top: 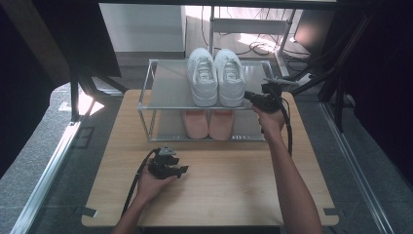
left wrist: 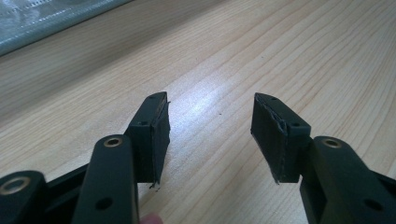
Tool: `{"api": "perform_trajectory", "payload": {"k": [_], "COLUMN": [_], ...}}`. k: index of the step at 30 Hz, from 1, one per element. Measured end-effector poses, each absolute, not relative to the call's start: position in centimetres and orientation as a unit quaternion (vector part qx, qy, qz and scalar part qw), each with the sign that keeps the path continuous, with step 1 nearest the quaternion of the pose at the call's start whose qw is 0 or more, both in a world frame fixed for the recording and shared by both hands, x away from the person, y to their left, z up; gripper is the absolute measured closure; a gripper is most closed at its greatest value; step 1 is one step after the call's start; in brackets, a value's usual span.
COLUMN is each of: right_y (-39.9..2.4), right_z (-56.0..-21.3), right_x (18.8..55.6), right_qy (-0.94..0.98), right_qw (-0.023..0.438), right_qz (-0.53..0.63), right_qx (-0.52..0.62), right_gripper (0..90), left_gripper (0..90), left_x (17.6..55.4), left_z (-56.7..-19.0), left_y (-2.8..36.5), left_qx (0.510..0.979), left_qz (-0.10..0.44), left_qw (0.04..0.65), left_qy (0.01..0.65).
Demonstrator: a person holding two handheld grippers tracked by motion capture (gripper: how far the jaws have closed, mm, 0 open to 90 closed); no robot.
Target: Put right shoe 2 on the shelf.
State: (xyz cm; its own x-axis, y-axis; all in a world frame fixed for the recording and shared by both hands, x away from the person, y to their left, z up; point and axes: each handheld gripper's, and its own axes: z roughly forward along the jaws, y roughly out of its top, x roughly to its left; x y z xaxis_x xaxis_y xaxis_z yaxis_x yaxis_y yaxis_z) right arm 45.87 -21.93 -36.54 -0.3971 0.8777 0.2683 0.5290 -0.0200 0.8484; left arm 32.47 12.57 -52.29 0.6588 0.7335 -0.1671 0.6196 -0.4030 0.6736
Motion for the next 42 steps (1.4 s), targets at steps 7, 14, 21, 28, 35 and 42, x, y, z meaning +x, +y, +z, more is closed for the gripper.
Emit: {"api": "perform_trajectory", "payload": {"k": [7, 14, 21, 28, 35, 42], "right_y": [-21.2, -21.2, -20.6, -20.8, -21.0, -21.8], "right_z": [-36.6, -36.7, -37.0, -37.0, -37.2, -37.1], "right_x": [45.8, 45.7, 45.7, 45.7, 45.6, 44.9], "right_qy": [0.678, 0.671, 0.672, 0.669, 0.670, 0.665], "right_qw": [0.177, 0.173, 0.159, 0.151, 0.155, 0.159], "right_qz": [0.491, 0.499, 0.512, 0.516, 0.518, 0.530], "right_qx": [0.517, 0.520, 0.511, 0.513, 0.509, 0.501], "right_gripper": [90.0, 90.0, 90.0, 90.0, 86.6, 86.0], "left_gripper": [47.6, 47.5, 47.5, 47.5, 47.4, 47.4], "left_x": [32.5, 32.5, 32.5, 32.5, 32.4, 32.4], "left_z": [-52.3, -52.4, -52.3, -52.3, -52.2, -52.2], "left_y": [12.6, 12.4, 12.4, 12.4, 12.6, 12.9], "left_qx": [0.834, 0.837, 0.835, 0.837, 0.833, 0.832], "left_qz": [0.079, 0.078, 0.079, 0.079, 0.080, 0.083], "left_qw": [0.366, 0.363, 0.364, 0.363, 0.366, 0.368], "left_qy": [0.406, 0.402, 0.405, 0.403, 0.408, 0.408]}}
